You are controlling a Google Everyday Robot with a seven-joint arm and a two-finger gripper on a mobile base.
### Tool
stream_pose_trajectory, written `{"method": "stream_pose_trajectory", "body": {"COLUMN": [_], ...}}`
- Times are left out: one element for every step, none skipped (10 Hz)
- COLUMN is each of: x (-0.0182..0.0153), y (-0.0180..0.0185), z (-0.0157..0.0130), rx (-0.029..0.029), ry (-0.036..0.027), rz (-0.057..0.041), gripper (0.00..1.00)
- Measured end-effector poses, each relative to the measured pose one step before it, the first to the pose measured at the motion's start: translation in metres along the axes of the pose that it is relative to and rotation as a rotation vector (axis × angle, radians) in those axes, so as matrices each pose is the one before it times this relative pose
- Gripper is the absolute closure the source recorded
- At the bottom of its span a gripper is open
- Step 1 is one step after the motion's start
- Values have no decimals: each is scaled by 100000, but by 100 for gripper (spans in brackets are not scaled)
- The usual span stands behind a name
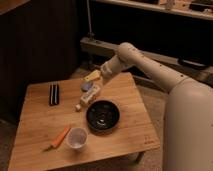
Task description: Place the bottle in the ceramic bowl
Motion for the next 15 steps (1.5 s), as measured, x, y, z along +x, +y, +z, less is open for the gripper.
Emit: {"method": "stream_pose_trajectory", "body": {"x": [-1,3,-6,5,-3,0,2,-2,2,0,2,-87,-138,-230,-95], "y": [4,-7,7,-2,-1,2,-4,6,-6,0,7,67,27,186,245], "z": [-3,6,-6,7,-8,1,3,-2,2,-3,9,-62,-161,-231,-129], "rx": [-9,6,0,-9,4,2,-1,-2,2,4,79,879,2934,6563,9851], "ry": [-4,8,-12,14,-14,3,5,-2,2,-1,0,-320,-714,-1259,-1400], "rz": [-3,8,-9,8,-2,-3,1,-5,8,-1,-56,143,2113,2750,3608], "gripper": [20,20,20,20,20,20,20,20,20,20,20,20,20,20,20]}}
